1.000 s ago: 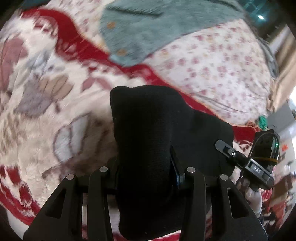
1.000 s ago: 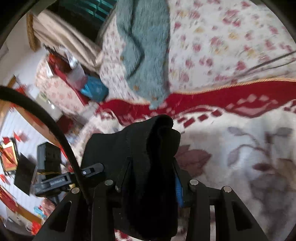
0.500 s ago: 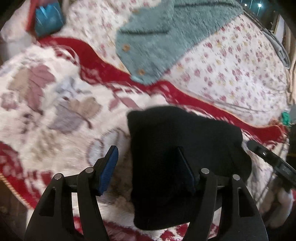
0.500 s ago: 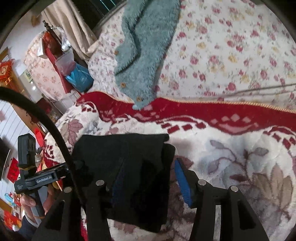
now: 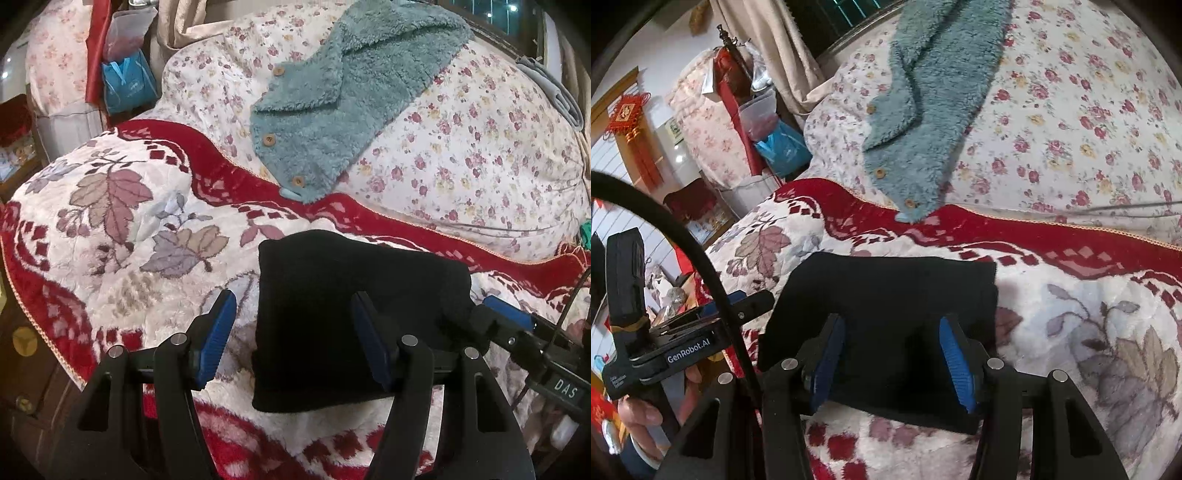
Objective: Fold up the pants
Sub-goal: 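Release the folded pants and hold both grippers open above them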
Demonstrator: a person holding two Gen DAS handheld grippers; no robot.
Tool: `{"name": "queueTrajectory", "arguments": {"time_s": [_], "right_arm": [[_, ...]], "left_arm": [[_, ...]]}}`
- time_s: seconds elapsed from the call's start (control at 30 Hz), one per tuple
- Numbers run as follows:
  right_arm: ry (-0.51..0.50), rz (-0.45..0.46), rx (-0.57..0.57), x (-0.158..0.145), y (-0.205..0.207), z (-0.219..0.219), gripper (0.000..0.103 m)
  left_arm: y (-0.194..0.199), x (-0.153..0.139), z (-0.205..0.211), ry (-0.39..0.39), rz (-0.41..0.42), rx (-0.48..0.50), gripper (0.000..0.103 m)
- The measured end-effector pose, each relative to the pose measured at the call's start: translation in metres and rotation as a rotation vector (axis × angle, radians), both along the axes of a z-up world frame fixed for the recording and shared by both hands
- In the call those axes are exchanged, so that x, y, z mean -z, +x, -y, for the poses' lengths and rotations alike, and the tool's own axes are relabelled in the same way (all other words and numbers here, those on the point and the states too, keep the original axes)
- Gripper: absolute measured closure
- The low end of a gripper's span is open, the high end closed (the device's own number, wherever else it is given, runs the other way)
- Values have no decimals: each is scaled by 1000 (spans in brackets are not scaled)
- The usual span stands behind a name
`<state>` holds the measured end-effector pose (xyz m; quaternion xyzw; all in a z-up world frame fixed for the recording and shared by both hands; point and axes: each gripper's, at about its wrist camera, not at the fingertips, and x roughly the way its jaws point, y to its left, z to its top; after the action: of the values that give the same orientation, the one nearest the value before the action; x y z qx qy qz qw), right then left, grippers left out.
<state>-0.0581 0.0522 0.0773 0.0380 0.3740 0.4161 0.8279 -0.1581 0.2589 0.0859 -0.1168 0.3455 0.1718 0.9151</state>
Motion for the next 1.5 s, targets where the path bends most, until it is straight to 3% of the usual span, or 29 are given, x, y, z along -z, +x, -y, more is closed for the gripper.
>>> {"name": "queueTrajectory", "arguments": {"time_s": [0.3, 1.5], "right_arm": [[8, 26, -23, -10, -11, -1, 51], [3, 9, -42, -3, -12, -8, 50]], "left_arm": [[-8, -6, 15, 39, 12, -10, 38], [-16, -9, 21, 61, 44, -23, 38]]}}
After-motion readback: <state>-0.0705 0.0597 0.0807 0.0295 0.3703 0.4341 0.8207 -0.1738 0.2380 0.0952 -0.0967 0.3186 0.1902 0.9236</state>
